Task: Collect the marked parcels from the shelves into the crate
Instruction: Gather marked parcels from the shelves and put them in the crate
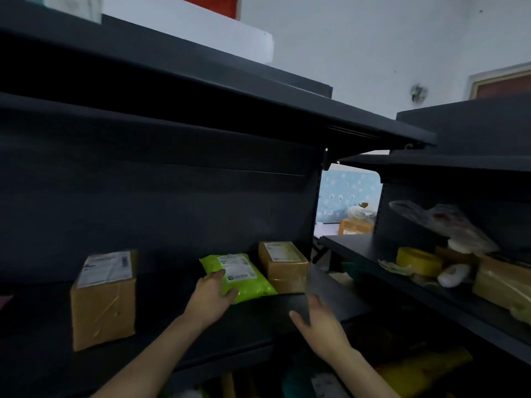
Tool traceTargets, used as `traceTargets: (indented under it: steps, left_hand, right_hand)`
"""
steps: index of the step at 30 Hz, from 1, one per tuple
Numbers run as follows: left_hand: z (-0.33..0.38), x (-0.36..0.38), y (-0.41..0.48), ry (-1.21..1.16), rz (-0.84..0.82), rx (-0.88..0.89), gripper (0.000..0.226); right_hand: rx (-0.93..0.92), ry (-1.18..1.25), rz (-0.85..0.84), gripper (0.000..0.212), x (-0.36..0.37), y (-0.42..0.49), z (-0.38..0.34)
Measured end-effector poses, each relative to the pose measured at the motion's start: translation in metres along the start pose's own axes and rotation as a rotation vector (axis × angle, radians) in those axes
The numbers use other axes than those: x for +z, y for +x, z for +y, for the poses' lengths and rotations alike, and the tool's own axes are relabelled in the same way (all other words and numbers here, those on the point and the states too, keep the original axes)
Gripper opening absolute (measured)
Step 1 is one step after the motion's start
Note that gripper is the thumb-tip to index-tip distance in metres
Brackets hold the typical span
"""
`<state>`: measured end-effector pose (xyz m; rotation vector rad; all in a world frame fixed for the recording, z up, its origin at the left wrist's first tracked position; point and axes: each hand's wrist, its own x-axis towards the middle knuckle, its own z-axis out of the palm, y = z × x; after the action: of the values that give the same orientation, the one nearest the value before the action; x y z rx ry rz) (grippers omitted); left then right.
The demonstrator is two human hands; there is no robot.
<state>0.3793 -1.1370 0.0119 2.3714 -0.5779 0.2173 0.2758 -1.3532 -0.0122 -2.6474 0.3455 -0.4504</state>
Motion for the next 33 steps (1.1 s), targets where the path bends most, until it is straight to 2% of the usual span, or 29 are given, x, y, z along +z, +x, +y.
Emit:
traceTargets:
  steps: [4, 8, 11, 14, 16, 18, 22, 27, 33]
  left_hand:
    - [-0.007, 0.006, 0.038, -0.068, 0.053, -0.072, 0.044]
    - [-0.021, 0.01, 0.062, -0.122, 0.032, -0.311, 0.049]
    - [-0.032, 0.014, 0.069, -0.257, -0.003, -0.466, 0.056]
    - [-0.033, 0.021, 0.073, -0.638, -0.024, -0.541, 0.054]
    - [-0.028, 0.024, 0.073, -0.794, -0.044, -0.545, 0.047]
    - [-0.02, 0.026, 0.071, -0.795, -0.045, -0.527, 0.042]
    - [-0.015, 0.03, 0.067, -0.779, 0.033, -0.515, 0.041]
    - [-0.012, 0.036, 0.051, -0.761, 0.149, -0.391, 0.054]
    - [-0.002, 0.032, 0.034, -0.742, 0.263, -0.294, 0.061]
  right_hand:
    - [-0.04, 0.204, 0.096, 0.046, -0.003, 0.046, 0.011]
    - [-0.034, 0.332, 0.203, 0.037, -0.006, 0.088, 0.024]
    - [0.06, 0.33, 0.152, 0.044, -0.006, 0.122, 0.027]
    - [0.204, 0.478, 0.013, 0.053, -0.005, 0.15, 0.027]
    - [0.28, 0.592, -0.07, 0.055, -0.001, 0.162, 0.028]
    - [0.304, 0.731, -0.096, 0.045, 0.002, 0.166, 0.028]
    - [0.21, 0.928, -0.103, 0.028, 0.007, 0.155, 0.038]
    - [0.019, 1.068, -0.138, 0.049, 0.009, 0.128, 0.055]
    - [-0.108, 1.036, -0.161, 0.068, 0.016, 0.107, 0.054]
